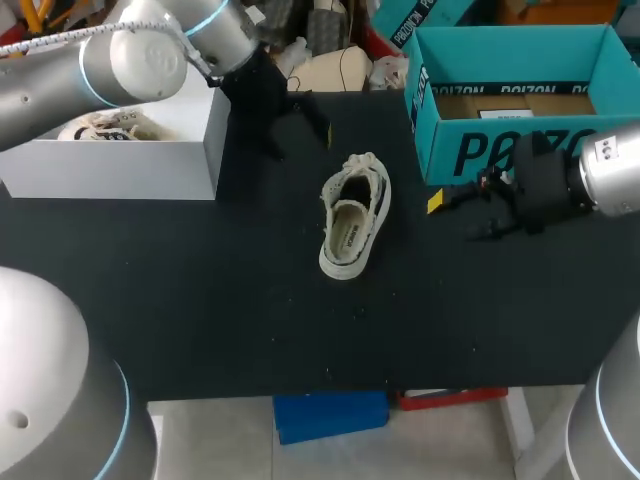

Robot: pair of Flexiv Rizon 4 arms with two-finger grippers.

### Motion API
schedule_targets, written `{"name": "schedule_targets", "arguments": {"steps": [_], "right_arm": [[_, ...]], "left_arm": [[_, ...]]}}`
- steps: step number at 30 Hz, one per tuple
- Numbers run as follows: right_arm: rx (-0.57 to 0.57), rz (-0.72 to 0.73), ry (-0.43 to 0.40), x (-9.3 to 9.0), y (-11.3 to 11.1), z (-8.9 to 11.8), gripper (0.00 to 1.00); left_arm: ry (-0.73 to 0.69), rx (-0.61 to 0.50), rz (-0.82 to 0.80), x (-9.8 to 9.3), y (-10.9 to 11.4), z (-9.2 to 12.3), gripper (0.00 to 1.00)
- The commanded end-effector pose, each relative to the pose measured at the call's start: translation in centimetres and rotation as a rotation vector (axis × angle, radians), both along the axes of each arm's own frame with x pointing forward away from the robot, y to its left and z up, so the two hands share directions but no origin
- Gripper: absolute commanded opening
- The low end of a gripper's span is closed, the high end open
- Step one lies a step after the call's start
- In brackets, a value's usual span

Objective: Take the shoe out of the shoebox, open the shoe tongue, remove and reinsert the insole, then place the shoe into the shoebox

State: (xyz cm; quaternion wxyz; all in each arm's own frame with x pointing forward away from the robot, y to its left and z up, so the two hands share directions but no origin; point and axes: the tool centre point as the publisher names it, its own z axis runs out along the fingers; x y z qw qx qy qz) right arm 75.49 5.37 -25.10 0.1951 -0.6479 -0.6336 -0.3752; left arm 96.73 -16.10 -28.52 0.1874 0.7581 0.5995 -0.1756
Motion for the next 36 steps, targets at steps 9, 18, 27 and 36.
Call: {"name": "schedule_targets", "arguments": {"steps": [9,18,27,36], "right_arm": [[-0.002,0.000,0.002,0.1,0.1,0.0,1.00],[-0.002,0.000,0.002,0.1,0.1,0.0,1.00],[-0.002,0.000,0.002,0.1,0.1,0.0,1.00],[-0.002,0.000,0.002,0.1,0.1,0.0,1.00]], "left_arm": [[-0.025,0.038,-0.052,0.0,-0.9,0.1,1.00],[-0.099,0.117,-0.122,-2.0,-3.2,-2.5,0.77],[-0.077,0.181,-0.093,-2.5,-3.4,-6.3,0.58],[-0.023,0.212,-0.077,-2.2,-4.2,-10.0,0.59]]}}
